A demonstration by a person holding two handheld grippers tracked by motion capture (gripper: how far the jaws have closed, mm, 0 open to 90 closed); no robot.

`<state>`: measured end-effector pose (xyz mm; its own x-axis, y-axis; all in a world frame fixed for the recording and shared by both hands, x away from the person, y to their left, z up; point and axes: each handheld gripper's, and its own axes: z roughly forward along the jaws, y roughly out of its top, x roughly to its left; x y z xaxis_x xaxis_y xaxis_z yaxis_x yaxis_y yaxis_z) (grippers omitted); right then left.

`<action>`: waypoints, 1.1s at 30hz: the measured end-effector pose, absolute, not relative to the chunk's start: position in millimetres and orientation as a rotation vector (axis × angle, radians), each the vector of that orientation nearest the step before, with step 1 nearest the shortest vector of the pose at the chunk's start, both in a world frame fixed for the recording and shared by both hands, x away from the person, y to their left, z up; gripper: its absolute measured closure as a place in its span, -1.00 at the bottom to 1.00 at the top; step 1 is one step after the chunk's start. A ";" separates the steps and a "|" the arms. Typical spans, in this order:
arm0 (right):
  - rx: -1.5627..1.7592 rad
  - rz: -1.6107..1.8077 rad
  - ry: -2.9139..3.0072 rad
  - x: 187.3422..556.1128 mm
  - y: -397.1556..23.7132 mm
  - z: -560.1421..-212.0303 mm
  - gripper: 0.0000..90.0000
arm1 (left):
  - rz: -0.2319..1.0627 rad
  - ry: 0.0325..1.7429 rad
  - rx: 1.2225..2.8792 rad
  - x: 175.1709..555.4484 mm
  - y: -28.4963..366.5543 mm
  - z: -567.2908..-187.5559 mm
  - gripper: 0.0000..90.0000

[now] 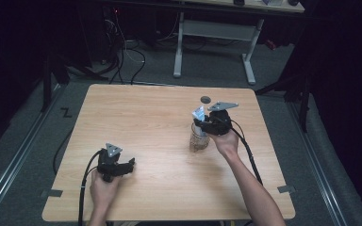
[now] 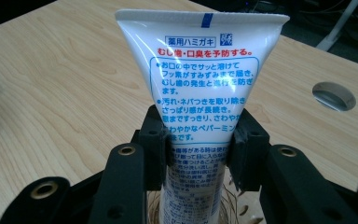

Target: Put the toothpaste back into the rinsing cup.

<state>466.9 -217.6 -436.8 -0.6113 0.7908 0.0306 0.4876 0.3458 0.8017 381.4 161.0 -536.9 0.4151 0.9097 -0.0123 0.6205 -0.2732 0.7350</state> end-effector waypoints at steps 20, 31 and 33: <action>1.137 1.139 2.261 463.2 -222.0 -448.4 0.39 | 0.553 1.294 2.001 381.4 160.9 -536.9 -0.55; 1.147 1.138 2.264 460.7 -224.2 -451.9 0.38 | 0.553 1.294 2.003 381.4 161.0 -536.9 -0.55; 1.147 1.136 2.267 460.2 -224.2 -451.6 0.38 | 0.553 1.294 2.003 381.3 161.0 -536.9 -0.55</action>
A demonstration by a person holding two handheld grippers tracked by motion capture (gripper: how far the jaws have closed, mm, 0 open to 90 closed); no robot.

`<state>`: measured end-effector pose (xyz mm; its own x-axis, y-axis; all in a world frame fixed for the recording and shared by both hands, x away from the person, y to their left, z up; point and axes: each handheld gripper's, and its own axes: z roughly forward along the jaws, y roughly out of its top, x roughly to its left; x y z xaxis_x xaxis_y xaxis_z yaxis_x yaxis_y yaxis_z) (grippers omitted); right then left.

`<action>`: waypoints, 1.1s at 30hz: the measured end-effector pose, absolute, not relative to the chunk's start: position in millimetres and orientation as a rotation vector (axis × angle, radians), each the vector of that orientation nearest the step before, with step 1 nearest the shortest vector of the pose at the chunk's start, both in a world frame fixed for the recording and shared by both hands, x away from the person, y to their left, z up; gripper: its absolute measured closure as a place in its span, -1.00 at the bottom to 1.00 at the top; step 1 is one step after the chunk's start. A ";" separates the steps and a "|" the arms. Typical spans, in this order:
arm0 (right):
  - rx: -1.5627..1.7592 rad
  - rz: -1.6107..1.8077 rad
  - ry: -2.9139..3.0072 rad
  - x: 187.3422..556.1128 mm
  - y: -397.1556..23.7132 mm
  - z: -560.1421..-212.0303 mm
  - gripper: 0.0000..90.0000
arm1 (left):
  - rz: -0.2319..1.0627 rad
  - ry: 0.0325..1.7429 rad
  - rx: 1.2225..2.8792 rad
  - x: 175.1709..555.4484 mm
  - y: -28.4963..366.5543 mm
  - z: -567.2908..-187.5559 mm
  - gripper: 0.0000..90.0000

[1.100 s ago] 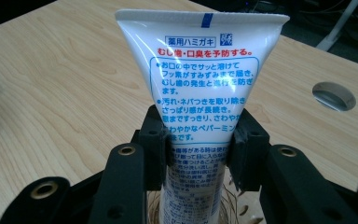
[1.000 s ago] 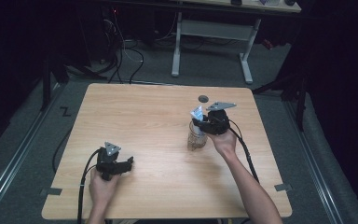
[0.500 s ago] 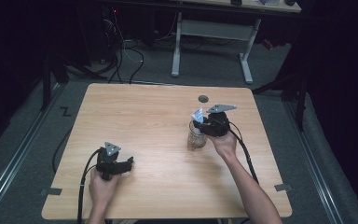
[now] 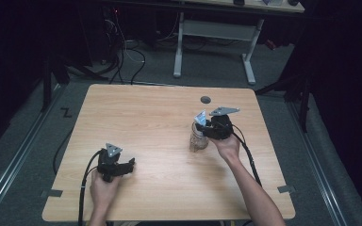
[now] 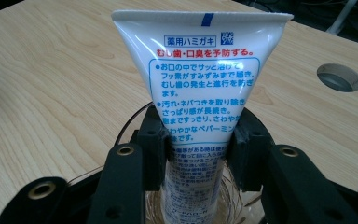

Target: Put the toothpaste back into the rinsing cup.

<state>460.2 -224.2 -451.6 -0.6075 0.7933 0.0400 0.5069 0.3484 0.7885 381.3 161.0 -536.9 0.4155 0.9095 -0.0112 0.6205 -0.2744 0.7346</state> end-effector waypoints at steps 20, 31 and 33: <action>1.125 1.109 2.270 450.2 -229.2 -451.9 0.36 | 0.553 1.294 2.003 381.3 160.9 -536.9 -0.55; 1.123 1.114 2.264 443.0 -234.4 -453.5 0.34 | 0.553 1.294 2.002 381.3 160.8 -536.9 -0.55; 1.119 1.117 2.263 442.1 -234.3 -453.7 0.33 | 0.553 1.294 2.003 381.3 160.9 -536.9 -0.55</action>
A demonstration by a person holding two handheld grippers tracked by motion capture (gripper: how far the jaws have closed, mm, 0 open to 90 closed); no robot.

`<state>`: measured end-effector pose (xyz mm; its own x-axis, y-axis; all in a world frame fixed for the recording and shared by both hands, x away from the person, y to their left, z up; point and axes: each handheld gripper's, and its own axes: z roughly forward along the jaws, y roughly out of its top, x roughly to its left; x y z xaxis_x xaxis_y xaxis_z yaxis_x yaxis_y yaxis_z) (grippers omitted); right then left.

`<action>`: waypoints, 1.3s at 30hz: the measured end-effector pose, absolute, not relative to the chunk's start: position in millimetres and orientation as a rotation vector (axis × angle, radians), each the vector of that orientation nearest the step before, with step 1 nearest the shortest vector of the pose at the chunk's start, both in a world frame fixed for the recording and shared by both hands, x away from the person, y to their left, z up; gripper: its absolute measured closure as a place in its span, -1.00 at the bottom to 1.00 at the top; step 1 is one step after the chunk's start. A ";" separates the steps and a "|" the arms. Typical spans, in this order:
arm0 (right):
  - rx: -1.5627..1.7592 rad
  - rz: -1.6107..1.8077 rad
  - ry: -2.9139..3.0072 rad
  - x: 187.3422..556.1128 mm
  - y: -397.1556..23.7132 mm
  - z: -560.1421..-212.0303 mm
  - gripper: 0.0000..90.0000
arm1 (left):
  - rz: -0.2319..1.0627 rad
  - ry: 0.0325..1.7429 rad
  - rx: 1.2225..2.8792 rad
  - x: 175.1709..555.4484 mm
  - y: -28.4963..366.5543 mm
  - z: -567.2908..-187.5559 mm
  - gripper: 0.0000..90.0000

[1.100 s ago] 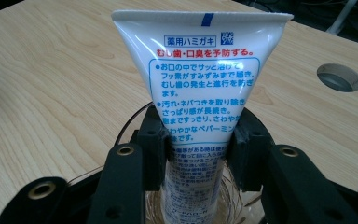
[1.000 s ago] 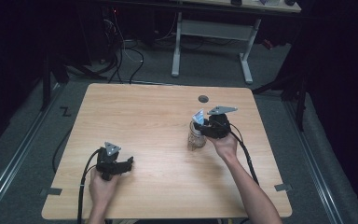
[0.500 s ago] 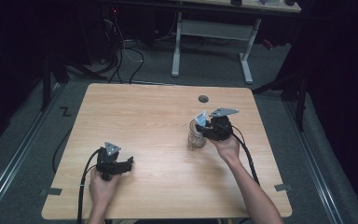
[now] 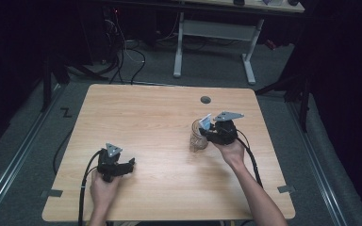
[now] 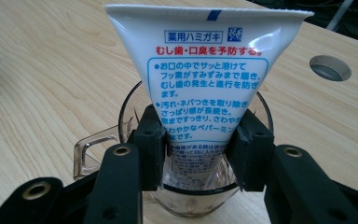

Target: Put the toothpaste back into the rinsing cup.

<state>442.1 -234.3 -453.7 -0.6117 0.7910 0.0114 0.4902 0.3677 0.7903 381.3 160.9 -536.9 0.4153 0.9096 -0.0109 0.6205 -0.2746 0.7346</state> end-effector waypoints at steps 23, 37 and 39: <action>1.118 1.115 2.235 434.8 -235.7 -448.6 0.11 | 0.553 1.294 2.003 381.3 160.9 -536.8 -0.55; 1.124 1.155 2.223 431.8 -238.4 -444.0 -0.15 | 0.554 1.294 2.003 381.3 160.9 -536.9 -0.55; 1.119 1.156 2.219 430.2 -239.2 -442.9 -0.16 | 0.554 1.294 2.003 381.3 160.9 -536.9 -0.55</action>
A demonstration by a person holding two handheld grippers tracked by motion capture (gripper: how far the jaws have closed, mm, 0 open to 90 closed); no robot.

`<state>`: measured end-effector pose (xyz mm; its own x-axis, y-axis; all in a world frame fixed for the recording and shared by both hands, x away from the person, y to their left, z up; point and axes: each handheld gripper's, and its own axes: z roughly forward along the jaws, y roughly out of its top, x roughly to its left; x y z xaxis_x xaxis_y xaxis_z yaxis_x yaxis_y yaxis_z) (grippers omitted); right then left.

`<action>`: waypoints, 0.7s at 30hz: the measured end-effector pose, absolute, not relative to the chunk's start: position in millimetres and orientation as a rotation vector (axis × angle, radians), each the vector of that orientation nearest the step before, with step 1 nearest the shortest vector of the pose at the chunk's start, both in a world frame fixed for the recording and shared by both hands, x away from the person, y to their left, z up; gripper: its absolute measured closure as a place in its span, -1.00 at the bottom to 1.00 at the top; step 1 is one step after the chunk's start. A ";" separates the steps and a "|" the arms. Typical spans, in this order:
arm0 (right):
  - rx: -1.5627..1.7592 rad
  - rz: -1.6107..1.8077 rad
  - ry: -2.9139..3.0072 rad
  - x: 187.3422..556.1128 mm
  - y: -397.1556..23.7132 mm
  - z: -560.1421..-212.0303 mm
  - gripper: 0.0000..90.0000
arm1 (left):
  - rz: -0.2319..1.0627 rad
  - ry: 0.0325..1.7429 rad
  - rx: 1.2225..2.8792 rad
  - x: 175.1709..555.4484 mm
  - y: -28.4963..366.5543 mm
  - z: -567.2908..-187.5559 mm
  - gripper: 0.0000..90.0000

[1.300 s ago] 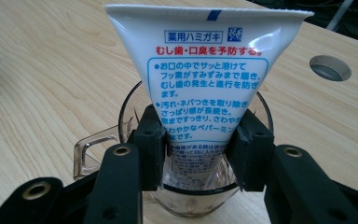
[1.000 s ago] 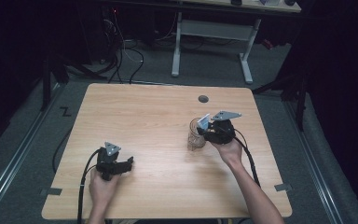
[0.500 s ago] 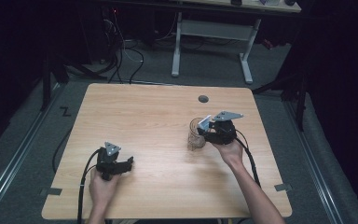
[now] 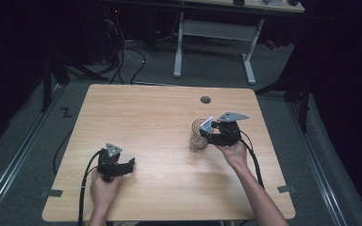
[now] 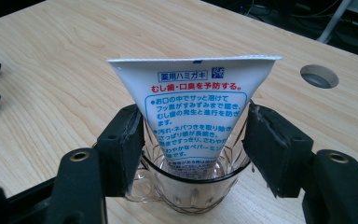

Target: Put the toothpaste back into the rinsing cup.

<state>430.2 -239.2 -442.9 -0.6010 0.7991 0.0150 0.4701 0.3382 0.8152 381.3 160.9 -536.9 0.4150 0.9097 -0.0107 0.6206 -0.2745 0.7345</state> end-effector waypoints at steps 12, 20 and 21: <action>1.114 1.187 2.195 417.4 -247.7 -437.4 -0.15 | 0.554 1.294 2.003 381.3 160.9 -536.9 -0.55; 1.125 1.204 2.174 408.7 -257.4 -436.9 -0.12 | 0.554 1.294 2.003 381.3 160.9 -536.9 -0.55; 1.134 1.206 2.171 407.6 -258.3 -436.7 -0.11 | 0.554 1.294 2.003 381.3 160.9 -536.9 -0.55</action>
<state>407.6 -258.3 -436.7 -0.5861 0.8095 0.0338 0.4563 0.2953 0.8394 381.3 160.9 -536.9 0.4152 0.9097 -0.0105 0.6205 -0.2747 0.7345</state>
